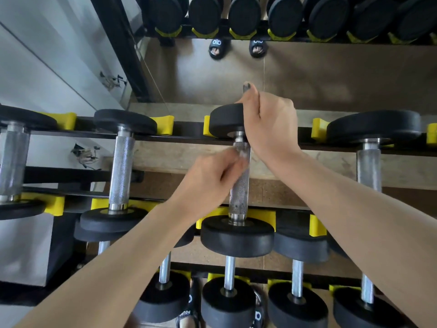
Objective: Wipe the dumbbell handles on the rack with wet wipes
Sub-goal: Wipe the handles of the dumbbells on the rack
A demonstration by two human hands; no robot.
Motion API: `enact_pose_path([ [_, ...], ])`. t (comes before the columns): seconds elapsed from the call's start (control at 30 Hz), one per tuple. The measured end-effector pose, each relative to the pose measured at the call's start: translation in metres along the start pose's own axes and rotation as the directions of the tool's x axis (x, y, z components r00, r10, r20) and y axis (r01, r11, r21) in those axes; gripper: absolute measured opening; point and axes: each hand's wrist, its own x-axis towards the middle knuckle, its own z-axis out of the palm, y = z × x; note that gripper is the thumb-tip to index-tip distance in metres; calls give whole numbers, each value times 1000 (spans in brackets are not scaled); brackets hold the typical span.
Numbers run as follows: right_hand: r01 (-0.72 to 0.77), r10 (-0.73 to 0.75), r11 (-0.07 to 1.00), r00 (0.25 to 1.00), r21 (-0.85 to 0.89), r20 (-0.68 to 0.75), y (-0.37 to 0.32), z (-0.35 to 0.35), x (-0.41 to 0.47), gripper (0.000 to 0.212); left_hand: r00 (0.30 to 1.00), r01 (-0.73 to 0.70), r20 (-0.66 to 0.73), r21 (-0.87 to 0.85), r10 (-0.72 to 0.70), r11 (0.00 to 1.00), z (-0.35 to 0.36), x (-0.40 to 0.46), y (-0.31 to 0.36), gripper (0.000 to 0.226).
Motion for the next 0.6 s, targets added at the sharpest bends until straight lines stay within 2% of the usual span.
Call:
enact_pose_path([
  [0.1,3,-3,1000,1000,-14,8,1,-2,1,62,962,-151,243,95,124,984,-7,-31,-3,28],
  [0.2,14,-14,1000,1000,-25,14,1,-3,0,62,954,-184,269,185,131,965,-13,-26,-3,28],
  [0.3,20,-19,1000,1000,-14,8,2,-2,0,62,984,-83,164,112,64,990,-13,-21,5,28],
  [0.37,21,-21,1000,1000,-15,3,2,-1,0,62,991,81,106,-46,-76,996,-15,-19,10,32],
  [0.43,32,-32,999,999,-13,4,1,-1,0,61,964,261,136,-316,-229,912,-22,-16,15,37],
  [0.5,38,-38,999,999,-12,-6,2,-2,0,58,940,342,192,-478,-283,809,-29,-12,19,35],
  [0.57,41,-41,999,999,-25,-9,2,-2,1,58,933,358,179,-497,-311,790,-31,-9,24,23],
  [0.6,42,-42,999,999,-27,-6,2,-2,1,59,942,335,145,-429,-302,839,-30,-9,24,22],
])
